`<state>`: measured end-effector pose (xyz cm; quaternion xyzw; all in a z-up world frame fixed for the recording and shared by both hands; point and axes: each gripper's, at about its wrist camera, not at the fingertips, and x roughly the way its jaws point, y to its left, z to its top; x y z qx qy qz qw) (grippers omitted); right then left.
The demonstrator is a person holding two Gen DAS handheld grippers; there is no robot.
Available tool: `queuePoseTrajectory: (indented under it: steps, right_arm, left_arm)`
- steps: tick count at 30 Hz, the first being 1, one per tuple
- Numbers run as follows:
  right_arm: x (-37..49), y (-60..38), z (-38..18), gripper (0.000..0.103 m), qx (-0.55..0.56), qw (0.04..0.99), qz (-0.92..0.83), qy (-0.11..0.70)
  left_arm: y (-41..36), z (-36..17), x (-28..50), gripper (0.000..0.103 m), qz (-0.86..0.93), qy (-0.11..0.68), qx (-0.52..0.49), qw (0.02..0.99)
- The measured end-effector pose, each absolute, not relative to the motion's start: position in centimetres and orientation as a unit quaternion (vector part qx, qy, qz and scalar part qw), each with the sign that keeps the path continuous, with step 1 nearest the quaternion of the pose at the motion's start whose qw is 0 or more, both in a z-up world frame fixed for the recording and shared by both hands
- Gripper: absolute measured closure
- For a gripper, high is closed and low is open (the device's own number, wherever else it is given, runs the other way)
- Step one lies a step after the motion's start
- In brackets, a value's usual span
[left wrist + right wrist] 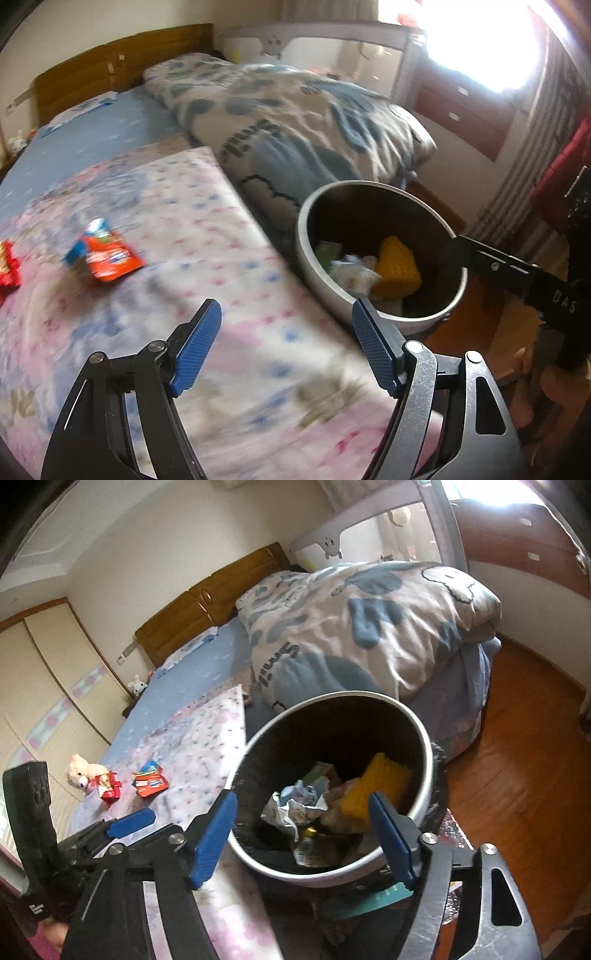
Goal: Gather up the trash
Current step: 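Move both grippers back toward the remaining wrappers on the bed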
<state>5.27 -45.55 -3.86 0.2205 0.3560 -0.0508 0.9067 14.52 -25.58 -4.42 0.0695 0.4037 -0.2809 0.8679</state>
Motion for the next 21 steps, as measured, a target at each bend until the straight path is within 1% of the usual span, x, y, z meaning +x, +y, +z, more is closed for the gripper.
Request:
queuePoseTrajectory:
  steps: [3,8,11,17,21]
  right_arm:
    - [5.3,-44.3,-3.7,0.023,0.222,0.91,-0.043,0.349]
    - [6.3,-41.5,-3.7,0.022,0.221,0.911,-0.018,0.348]
    - [6.8,-39.5,-3.8,0.021,0.214,0.913,-0.003,0.348]
    - [8.1,-35.8,-4.4,0.02,0.204,0.91,0.031,0.359]
    - [9.3,-33.4,-5.0,0.018,0.199,0.907,0.052,0.366]
  left_arm:
    - [-22.9,-4.2,14.6,0.028,-0.268,0.4,0.052,0.875]
    - [-18.1,-3.9,14.5,0.028,-0.216,0.387,0.038,0.895]
    - [-15.9,-4.0,14.7,0.024,-0.179,0.381,0.044,0.906]
    - [-10.6,-4.3,14.6,0.023,-0.134,0.365,0.031,0.921]
    - [-7.4,-4.9,15.0,0.021,-0.105,0.373,0.019,0.922]
